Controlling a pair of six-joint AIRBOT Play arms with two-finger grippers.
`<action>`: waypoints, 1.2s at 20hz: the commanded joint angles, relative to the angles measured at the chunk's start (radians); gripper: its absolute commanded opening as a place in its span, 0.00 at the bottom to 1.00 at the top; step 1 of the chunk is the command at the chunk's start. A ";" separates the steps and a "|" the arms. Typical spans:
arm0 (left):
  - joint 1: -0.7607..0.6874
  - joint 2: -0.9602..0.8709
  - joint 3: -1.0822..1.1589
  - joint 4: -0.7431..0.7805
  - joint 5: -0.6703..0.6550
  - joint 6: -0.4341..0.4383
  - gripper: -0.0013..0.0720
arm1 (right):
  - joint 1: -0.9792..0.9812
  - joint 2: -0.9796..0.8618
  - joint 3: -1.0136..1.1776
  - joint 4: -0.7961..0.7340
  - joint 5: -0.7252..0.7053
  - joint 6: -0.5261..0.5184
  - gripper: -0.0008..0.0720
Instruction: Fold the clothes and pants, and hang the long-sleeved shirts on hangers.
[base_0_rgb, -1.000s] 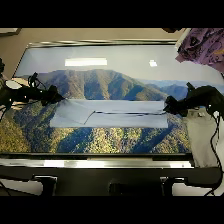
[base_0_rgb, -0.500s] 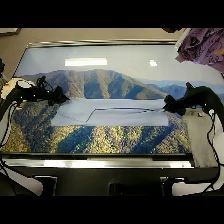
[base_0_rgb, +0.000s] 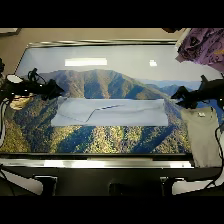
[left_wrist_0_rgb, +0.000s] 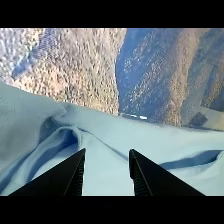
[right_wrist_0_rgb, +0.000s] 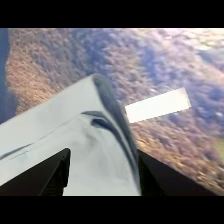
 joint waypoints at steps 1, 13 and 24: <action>0.022 0.079 0.013 0.074 -0.010 -0.004 0.48 | -0.060 -0.056 0.025 0.033 -0.143 -0.123 0.68; 0.014 0.158 0.013 0.120 -0.017 -0.019 0.48 | 0.064 -0.251 -0.008 0.167 -0.149 -0.240 0.65; -0.294 0.101 0.012 0.119 0.065 -0.127 0.04 | 0.105 0.036 0.064 -0.052 -0.139 0.035 0.06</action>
